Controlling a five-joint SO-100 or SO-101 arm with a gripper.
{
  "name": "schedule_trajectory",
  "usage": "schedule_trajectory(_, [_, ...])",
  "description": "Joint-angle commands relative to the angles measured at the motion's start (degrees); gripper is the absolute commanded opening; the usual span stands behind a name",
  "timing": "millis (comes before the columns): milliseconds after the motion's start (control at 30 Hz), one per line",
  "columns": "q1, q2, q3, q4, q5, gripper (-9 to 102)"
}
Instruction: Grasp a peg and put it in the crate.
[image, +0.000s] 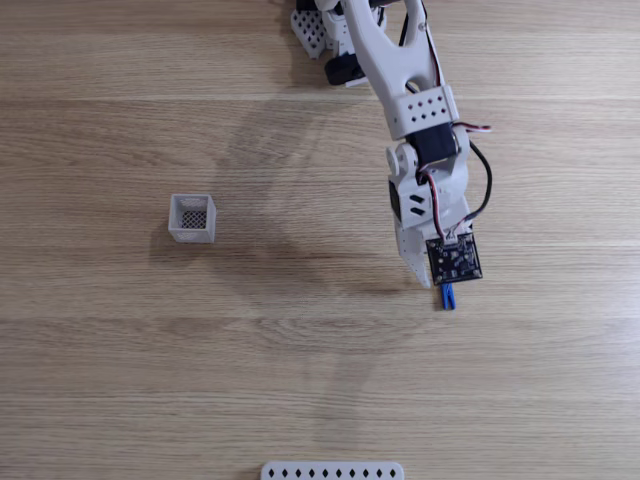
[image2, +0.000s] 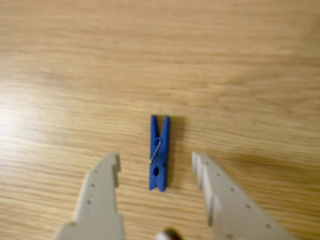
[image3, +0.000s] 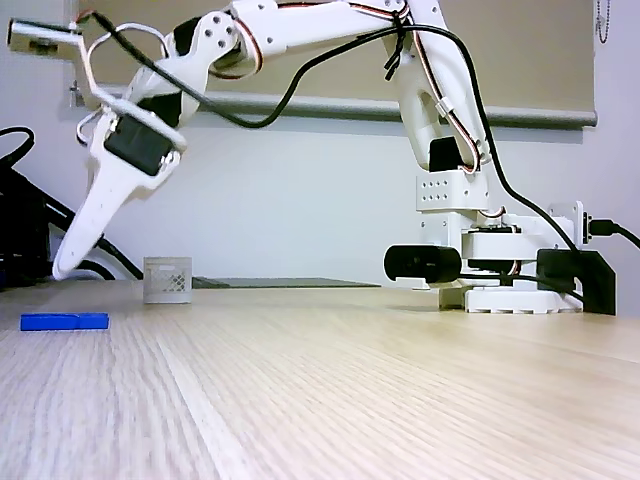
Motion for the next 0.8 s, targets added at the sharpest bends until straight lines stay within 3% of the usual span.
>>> schedule_trajectory(0, [-0.2,1.1,-5.5,-0.5,0.4,26])
schedule_trajectory(333, [-1.5,-1.5,-4.9,-0.6,0.6,25])
schedule_trajectory(433, [-1.8,-1.5,-4.8,-0.5,1.8,17])
schedule_trajectory(567, [-1.8,-1.5,-4.8,-0.9,5.4,-3])
schedule_trajectory(767, [-1.7,-1.0,-4.6,-1.6,7.1,-1])
